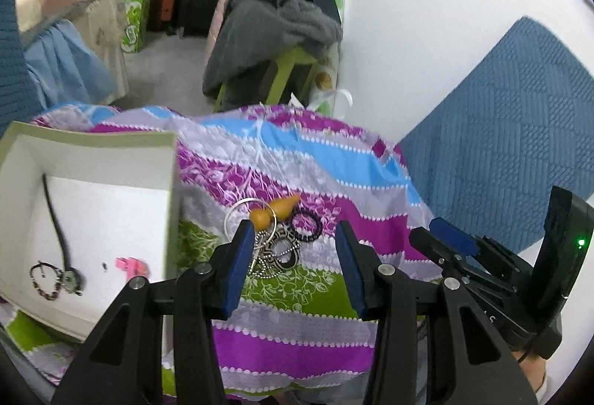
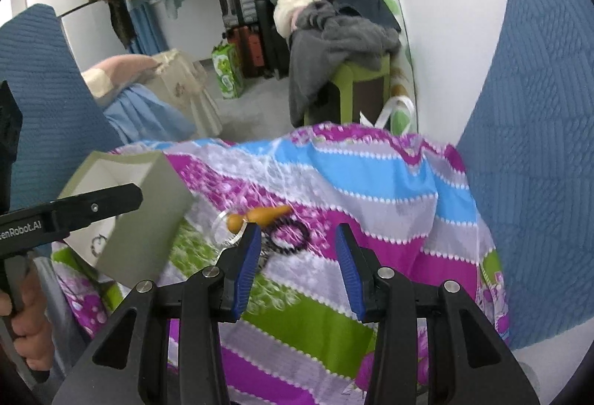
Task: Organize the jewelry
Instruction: 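Grasp silver ring with left tool while right tool grasps black coil hair tie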
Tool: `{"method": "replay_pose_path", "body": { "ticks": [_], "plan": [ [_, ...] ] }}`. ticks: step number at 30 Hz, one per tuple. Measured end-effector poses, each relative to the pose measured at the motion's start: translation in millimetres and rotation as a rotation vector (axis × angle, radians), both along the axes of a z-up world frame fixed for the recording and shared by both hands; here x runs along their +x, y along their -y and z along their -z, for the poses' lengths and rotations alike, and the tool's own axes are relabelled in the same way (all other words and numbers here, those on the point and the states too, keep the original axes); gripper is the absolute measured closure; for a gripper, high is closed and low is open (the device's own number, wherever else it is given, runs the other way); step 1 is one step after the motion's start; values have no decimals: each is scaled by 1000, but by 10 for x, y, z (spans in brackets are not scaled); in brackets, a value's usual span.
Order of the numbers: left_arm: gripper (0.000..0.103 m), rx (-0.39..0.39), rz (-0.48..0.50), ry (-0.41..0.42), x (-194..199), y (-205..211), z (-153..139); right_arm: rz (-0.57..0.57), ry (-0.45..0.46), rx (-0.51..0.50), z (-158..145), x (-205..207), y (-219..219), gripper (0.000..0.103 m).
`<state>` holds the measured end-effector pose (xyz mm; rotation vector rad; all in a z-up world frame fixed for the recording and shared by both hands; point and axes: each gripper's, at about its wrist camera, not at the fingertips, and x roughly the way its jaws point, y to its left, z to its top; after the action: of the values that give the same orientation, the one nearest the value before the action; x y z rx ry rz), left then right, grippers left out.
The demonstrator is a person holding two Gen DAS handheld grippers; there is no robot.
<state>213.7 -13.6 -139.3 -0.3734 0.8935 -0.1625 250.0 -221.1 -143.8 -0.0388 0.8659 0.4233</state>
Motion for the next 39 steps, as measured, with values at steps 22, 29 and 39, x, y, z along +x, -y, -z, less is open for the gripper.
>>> {"method": "replay_pose_path", "body": {
  "ticks": [22, 29, 39],
  "plan": [
    [78, 116, 70, -182, 762, 280, 1017, -139, -205, 14, 928, 648, -167, 74],
    [91, 164, 100, -179, 860, 333, 1115, -214, -211, -5, 1064, 739, -340, 74],
    [101, 145, 106, -150, 856, 323, 1005, -195, -175, -83, 1181, 856, -404, 74]
  ]
}}
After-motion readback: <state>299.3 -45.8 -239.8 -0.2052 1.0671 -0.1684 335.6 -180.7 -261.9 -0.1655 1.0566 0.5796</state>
